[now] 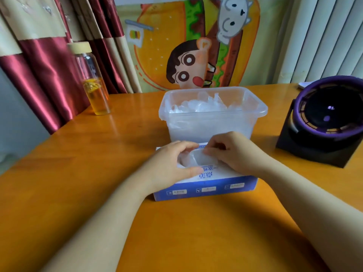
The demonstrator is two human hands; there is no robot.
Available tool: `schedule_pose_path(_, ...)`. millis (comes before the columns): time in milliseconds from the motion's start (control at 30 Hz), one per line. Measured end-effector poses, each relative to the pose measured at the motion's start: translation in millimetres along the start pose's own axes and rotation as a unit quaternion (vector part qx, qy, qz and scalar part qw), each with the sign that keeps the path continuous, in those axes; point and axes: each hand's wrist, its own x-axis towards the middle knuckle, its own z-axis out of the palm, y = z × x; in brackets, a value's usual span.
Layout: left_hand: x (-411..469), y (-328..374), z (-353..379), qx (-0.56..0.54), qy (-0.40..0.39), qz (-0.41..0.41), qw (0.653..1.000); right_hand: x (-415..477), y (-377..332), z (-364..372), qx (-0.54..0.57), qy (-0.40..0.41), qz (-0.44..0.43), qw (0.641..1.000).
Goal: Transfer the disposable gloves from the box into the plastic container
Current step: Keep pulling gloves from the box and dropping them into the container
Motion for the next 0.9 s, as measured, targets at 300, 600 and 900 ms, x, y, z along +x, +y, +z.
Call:
schedule_pose_path(300, -1.5, 3.7, 0.2, -0.008, 0.009, 0.012, 1.0, -6.2, 2.5, 3.3, 0.058, 0.228, -0.097, 0.967)
schedule_pose_path(600, -2.5, 7.2, -2.8, -0.023, -0.009, 0.004, 1.0, -5.0, -15.6, -9.9, 0.169, 0.342, -0.087, 0.92)
schedule_pose_path(900, 7.6, 41.3, -40.2, -0.146, -0.005, 0.041, 0.988, 18.2, -39.7, -75.4, 0.069, 0.313, -0.065, 0.945)
